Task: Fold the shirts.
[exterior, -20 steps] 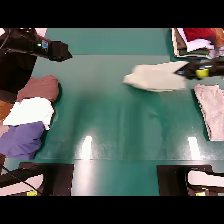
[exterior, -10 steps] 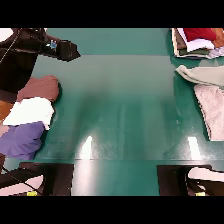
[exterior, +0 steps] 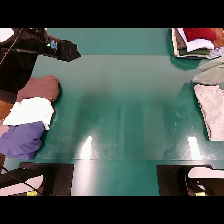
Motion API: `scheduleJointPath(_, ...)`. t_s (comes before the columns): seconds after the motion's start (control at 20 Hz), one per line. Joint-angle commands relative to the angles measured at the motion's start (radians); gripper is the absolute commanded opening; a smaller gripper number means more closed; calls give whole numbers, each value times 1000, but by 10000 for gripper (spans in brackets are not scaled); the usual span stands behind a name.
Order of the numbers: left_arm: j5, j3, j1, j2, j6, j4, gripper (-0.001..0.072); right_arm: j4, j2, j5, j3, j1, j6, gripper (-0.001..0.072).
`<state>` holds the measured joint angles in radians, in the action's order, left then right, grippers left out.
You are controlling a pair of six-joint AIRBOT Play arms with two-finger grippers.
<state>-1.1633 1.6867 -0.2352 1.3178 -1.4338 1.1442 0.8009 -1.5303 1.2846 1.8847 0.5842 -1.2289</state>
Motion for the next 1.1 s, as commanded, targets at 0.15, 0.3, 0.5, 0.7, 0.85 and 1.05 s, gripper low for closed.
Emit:
scheduleJointPath(0.15, -9, 0, 0, 1, 2, 1, 28, 163, 51, 147, 45, 4, -1, 13)
scheduleJointPath(0.3, -11, 0, 0, 1, 4, 2, 28, 204, 136, 150, -77, 45, -1, 13)
scheduleJointPath(0.5, -13, 0, 0, 1, 29, 2, 28, 336, 246, 186, -269, 128, -2, 14)
scheduleJointPath(0.7, -12, 0, 0, 1, 53, 2, 28, 429, 361, 206, -507, 225, -3, 39)
scheduleJointPath(0.85, -12, 0, 0, 1, 54, 2, 28, 477, 425, 208, -663, 288, -3, 456)
scheduleJointPath(1.05, -15, 0, 0, 1, 54, 1, 28, 482, 472, 204, -752, 340, -6, 462)
